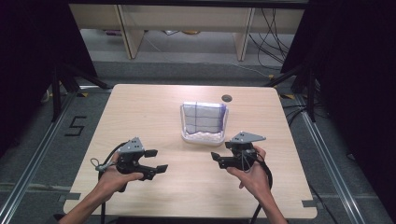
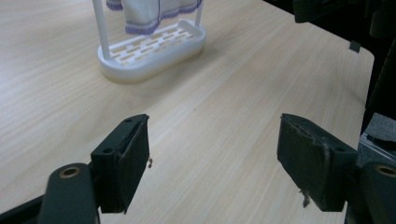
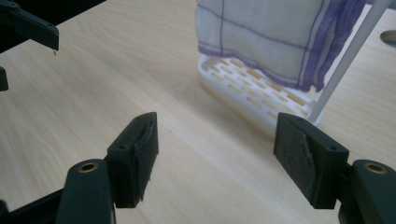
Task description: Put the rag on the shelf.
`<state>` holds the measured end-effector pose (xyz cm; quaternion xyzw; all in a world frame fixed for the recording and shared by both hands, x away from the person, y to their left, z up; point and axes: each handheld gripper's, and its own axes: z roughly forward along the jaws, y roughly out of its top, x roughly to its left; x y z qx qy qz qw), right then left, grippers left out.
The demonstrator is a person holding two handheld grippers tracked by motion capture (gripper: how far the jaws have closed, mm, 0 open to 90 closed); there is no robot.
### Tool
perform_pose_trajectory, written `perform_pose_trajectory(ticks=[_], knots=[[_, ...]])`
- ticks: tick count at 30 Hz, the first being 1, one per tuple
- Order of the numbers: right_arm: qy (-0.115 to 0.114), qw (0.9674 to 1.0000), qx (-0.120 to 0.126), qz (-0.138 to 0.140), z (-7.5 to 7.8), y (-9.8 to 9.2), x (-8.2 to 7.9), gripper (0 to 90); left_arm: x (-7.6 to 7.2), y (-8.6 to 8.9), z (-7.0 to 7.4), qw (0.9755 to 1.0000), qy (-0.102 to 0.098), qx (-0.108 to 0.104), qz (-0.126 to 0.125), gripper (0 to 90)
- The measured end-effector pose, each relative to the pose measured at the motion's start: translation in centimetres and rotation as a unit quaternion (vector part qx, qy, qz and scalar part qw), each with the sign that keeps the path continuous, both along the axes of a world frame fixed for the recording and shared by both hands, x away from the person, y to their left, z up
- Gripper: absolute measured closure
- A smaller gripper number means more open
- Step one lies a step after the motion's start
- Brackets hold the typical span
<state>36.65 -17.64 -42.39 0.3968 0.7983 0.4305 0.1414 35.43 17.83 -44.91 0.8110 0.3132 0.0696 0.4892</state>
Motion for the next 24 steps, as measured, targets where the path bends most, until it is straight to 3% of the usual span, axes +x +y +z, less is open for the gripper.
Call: perform_pose_trajectory(ticks=[1,3,5,6,7,9,11,13,17,24], knots=[[-0.001,1.0000,-0.002,0.009,-0.2,-0.1,-0.1,32.1,-0.2,0.2,-0.3,1.0000,0.001,0.002,-0.004,24.8],[0.014,0.9999,-0.002,0.000,-0.7,-0.1,-1.0,32.1,-0.7,0.4,-0.7,1.0000,0.003,0.003,-0.001,24.8],[0.007,0.9999,0.000,0.009,-1.3,-0.2,-1.2,32.2,-1.0,0.6,-1.0,0.9999,0.007,0.008,-0.005,24.7],[0.017,0.9998,0.000,0.006,-1.6,-0.1,-1.6,32.2,-1.3,0.6,-1.3,1.0000,0.008,0.001,0.000,24.7],[0.014,0.9997,-0.015,0.008,-1.7,-0.3,-1.8,32.2,-1.4,0.7,-1.4,0.9999,0.006,0.008,-0.003,24.7],[0.017,0.9997,-0.016,0.010,-2.3,-0.3,-2.2,32.1,-1.7,0.7,-1.7,0.9999,0.003,0.011,-0.001,24.7],[0.032,0.9994,-0.012,0.008,-2.8,-0.1,-2.7,32.1,-2.0,0.7,-2.1,0.9999,0.004,0.014,0.003,24.6],[0.026,0.9994,-0.018,0.012,-3.3,-0.2,-2.9,32.0,-2.1,0.8,-2.4,0.9998,0.011,0.018,0.001,24.6],[0.040,0.9986,-0.028,0.019,-4.4,-0.2,-3.6,31.5,-2.4,0.9,-3.2,0.9995,0.020,0.023,0.005,24.7],[0.063,0.9970,-0.041,0.019,-6.0,-0.1,-5.0,26.8,-3.1,1.1,-4.2,0.9993,0.013,0.036,0.003,24.3]])
